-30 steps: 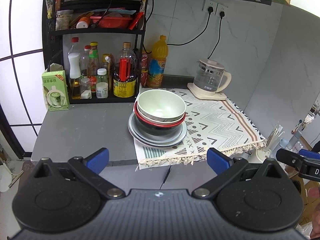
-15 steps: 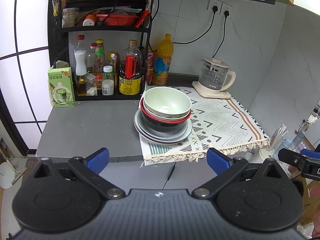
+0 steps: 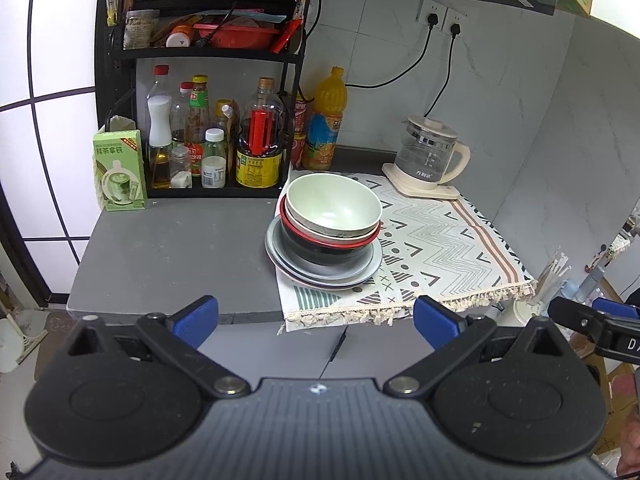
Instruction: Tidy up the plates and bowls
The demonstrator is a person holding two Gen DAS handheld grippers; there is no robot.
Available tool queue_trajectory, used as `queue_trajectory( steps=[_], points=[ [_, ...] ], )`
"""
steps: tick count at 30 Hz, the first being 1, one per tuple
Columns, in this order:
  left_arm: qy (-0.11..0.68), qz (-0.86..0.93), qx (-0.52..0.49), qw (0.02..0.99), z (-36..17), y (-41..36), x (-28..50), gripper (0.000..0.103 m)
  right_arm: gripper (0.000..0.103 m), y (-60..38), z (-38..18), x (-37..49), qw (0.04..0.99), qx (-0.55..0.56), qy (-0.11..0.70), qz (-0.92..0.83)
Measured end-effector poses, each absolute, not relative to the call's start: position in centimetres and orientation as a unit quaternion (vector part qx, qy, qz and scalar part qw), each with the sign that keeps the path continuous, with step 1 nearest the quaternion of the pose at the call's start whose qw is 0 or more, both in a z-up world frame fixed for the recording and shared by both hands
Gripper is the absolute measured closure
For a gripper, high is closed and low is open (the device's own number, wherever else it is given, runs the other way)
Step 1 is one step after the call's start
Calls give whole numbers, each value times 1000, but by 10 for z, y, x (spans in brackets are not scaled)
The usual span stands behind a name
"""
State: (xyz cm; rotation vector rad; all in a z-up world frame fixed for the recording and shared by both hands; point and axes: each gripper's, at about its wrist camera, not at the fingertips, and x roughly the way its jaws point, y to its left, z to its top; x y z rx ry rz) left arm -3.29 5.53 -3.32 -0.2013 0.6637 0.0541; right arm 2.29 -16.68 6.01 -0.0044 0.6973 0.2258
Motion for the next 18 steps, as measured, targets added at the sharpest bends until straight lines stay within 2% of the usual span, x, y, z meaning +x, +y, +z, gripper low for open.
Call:
queue_trajectory(
  steps=[18],
  points=[
    [331, 30, -97, 938, -35, 53, -29, 0, 0, -164, 58, 24, 934, -3, 341, 109]
  ],
)
